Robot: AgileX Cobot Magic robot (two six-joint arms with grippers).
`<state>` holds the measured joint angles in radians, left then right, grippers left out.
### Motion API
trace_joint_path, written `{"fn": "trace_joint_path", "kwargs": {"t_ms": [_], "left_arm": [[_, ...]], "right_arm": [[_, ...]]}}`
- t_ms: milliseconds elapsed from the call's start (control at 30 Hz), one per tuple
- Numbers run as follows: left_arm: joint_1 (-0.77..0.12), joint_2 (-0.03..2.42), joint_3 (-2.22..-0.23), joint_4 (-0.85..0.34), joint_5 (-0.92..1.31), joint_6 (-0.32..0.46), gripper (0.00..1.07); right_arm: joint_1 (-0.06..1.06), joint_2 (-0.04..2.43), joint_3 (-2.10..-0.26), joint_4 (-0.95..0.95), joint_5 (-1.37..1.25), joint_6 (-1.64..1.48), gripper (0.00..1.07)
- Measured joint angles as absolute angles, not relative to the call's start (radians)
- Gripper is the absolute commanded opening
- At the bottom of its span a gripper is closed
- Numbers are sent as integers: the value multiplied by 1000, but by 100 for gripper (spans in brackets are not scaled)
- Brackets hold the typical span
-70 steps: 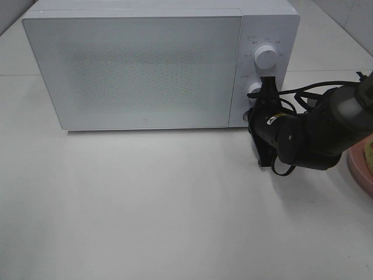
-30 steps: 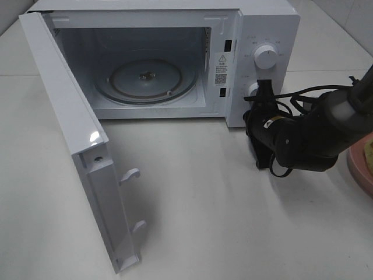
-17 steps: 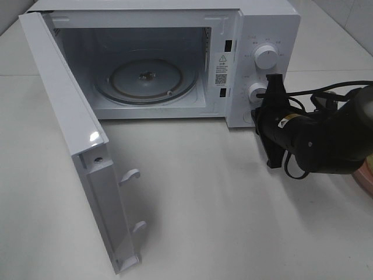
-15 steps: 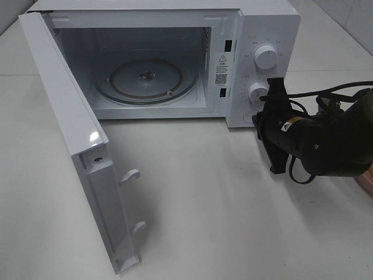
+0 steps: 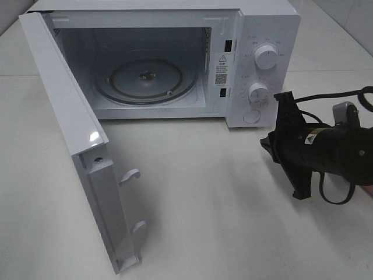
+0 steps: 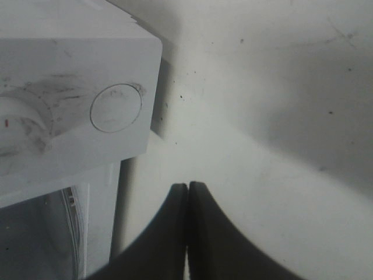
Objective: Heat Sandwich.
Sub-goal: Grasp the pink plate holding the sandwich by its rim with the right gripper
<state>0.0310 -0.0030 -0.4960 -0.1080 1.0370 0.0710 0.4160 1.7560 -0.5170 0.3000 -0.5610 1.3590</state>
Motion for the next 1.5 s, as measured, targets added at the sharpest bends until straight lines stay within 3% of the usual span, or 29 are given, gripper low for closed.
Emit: {"fn": "trace_joint_path", "kwargs": {"t_ms": [467, 967, 1400, 1500], "left_arm": [[31, -3, -496, -108, 1037, 71, 101], [31, -3, -496, -108, 1037, 71, 101], [31, -3, -496, -108, 1037, 71, 101], [31, -3, -496, -108, 1037, 71, 101]], "right_arm": [[416, 1537, -513, 299, -211, 1027, 7], [416, 1386, -524, 284, 185, 345, 12], [415, 1373, -693, 24, 599, 163, 17], [370, 1373, -735, -26, 674, 162, 25]]}}
